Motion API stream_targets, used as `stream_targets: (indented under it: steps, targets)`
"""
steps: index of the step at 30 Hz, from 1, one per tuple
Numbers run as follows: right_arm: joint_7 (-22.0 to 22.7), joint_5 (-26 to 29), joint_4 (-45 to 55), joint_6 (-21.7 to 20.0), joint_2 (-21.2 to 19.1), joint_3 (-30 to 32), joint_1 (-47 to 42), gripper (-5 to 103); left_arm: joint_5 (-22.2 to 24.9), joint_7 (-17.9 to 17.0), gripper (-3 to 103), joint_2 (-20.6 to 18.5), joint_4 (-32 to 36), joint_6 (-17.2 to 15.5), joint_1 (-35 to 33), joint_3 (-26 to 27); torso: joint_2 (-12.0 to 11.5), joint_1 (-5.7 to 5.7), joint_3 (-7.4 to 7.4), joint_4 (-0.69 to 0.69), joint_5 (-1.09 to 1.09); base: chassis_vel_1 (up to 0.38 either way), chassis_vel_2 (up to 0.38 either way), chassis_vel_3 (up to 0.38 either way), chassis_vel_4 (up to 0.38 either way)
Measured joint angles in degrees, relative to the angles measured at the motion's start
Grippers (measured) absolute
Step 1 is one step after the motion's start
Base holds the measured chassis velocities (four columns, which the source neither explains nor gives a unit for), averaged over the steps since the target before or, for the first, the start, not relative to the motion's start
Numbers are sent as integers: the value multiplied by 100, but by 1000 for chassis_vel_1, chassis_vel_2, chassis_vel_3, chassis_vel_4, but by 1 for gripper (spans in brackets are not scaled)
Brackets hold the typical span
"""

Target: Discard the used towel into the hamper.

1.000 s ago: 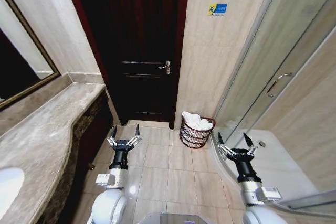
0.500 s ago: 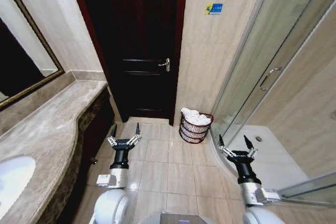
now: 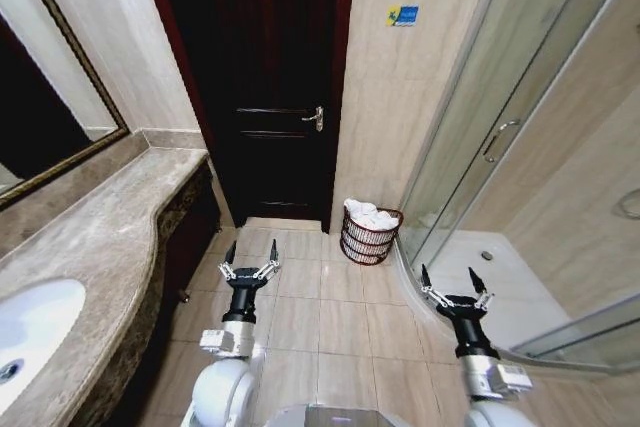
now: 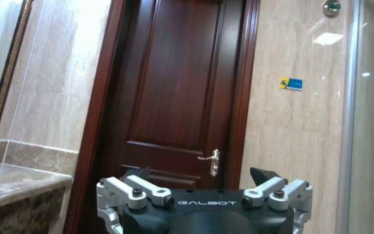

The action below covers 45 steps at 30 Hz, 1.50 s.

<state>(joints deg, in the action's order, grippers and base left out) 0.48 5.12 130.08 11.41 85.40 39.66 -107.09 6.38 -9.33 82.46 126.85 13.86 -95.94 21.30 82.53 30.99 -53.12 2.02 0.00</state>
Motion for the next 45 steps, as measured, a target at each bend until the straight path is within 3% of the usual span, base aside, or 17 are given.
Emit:
stream_targets:
  steps: [16, 21, 25, 45]
  targets:
    - [-37, 0, 119, 244, 118, 50, -258, 100, -27, 20, 100, -78, 300, -43, -161, 27, 1, -4, 1, 0, 0, 98, -98, -95, 105]
    - [37, -20, -124, 559, 145, 114, -355, 100, 70, 218, 100, -89, 339, -128, -150, 208, 0, -2, 1, 1, 0, 0, 0, 0, 0]
    - [65, -88, -231, 690, 179, 104, -362, 100, 69, 177, 100, -87, 360, -213, -149, 205, -1, 1, 0, 1, 0, 0, 0, 0, 0]
    - [76, -102, -246, 700, 184, 98, -359, 100, 62, 154, 100, -85, 365, -230, -149, 194, -1, 0, 0, 1, 0, 0, 0, 0, 0]
